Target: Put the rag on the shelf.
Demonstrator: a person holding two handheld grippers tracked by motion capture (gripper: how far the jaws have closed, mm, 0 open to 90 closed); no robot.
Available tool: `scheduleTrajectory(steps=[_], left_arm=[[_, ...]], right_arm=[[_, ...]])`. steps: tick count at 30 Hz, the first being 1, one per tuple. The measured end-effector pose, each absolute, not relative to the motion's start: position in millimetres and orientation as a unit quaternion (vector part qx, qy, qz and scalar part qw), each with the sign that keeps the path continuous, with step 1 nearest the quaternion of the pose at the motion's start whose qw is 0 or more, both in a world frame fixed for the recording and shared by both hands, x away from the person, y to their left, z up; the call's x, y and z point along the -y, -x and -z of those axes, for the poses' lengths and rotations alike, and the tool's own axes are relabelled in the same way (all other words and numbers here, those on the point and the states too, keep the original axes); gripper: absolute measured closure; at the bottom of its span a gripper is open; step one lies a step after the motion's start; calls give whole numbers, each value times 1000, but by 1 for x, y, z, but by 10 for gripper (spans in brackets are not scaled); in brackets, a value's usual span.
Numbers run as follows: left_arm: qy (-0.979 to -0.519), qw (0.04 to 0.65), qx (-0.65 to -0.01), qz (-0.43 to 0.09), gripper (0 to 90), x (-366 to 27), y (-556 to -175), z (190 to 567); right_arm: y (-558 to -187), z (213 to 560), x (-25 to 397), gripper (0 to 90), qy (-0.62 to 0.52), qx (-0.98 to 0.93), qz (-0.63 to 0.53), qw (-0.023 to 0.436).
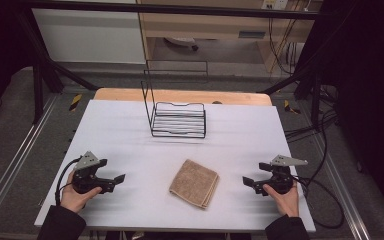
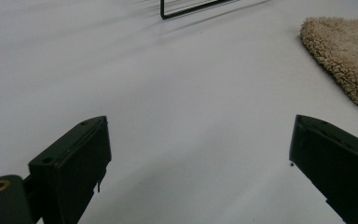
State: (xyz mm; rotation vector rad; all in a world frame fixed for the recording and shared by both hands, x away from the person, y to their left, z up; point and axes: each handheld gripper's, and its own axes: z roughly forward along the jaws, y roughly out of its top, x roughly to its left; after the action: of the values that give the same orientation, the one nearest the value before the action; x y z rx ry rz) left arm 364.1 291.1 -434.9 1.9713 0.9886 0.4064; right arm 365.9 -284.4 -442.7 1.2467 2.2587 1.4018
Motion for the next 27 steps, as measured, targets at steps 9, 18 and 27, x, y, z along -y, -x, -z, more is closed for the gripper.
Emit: scheduleTrajectory(steps=[9,18,27], left_arm=[[-793,435,-395,-159,54,-289,-363,435],[-797,434,-391,-152,52,-281,-364,435],[-801,431,-386,-149,49,-273,-364,435]], right_arm=[[-366,443,284,12,-422,-767,-473,101],[-365,444,282,13,-421,-769,-470,99],[-365,444,282,12,-422,-769,-469,101]])
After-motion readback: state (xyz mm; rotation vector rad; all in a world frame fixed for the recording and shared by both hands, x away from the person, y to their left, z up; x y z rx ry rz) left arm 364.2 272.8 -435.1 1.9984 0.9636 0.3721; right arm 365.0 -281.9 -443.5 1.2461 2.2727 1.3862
